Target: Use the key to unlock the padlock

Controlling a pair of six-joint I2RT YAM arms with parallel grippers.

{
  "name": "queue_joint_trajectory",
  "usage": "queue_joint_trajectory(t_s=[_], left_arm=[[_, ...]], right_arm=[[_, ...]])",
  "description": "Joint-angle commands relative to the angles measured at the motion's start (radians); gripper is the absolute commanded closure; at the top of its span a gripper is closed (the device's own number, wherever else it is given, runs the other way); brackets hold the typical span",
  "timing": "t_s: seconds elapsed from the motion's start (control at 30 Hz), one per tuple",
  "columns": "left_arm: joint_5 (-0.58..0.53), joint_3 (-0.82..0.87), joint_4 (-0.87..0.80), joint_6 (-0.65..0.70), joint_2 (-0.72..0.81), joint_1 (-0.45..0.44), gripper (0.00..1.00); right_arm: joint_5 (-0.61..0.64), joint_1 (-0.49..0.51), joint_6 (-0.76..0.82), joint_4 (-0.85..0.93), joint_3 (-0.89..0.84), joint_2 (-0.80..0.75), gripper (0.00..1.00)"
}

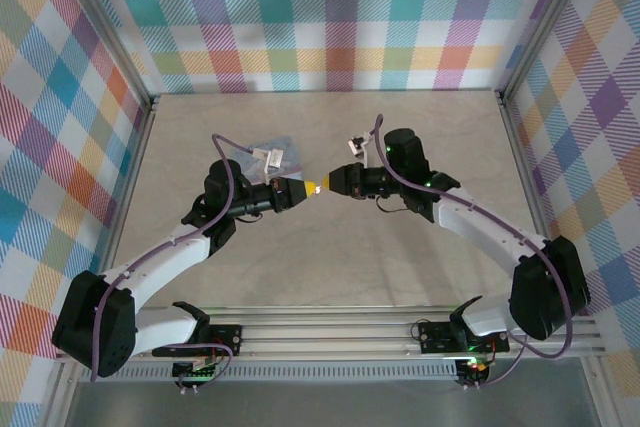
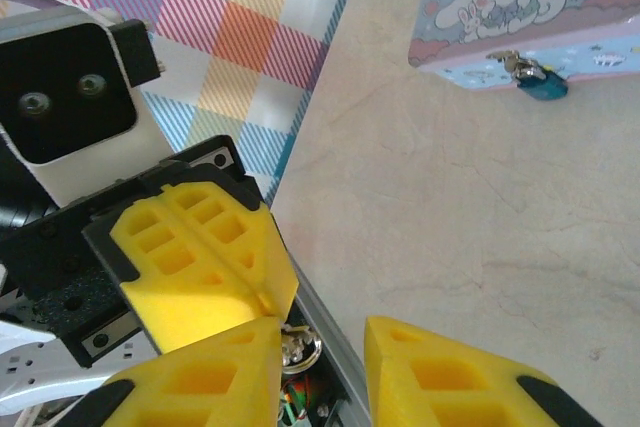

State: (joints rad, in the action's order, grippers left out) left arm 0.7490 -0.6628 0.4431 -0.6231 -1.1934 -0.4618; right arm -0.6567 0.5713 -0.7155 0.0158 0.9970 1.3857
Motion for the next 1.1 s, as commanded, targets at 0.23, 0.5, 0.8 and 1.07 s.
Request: queue_joint_trajectory(t_s=[0.23, 0.5, 0.8, 1.07], left_arm=[[0.043, -0.015, -0.031, 0.046, -0.001, 0.009, 1.00], [0.030, -0.035, -0.109, 0.093, -0.013, 0.009, 0.96], [-0.041, -0.064, -0.271, 0.213, 0.013, 0.007, 0.51], [-0.008, -0.093, -0.265, 0.223, -0.019, -0.008, 0.50]], right_arm=[[-0.062, 0.010, -0.059, -0.108, 0.014, 0.053, 0.97], [-0.064, 0.011, -0.027, -0.129, -0.001, 0.050, 1.00], [0.007, 0.015, 0.127, 0.153, 0.107, 0.050, 1.00], [0.014, 0.023, 0.195, 0.226, 0.132, 0.054, 1.00]])
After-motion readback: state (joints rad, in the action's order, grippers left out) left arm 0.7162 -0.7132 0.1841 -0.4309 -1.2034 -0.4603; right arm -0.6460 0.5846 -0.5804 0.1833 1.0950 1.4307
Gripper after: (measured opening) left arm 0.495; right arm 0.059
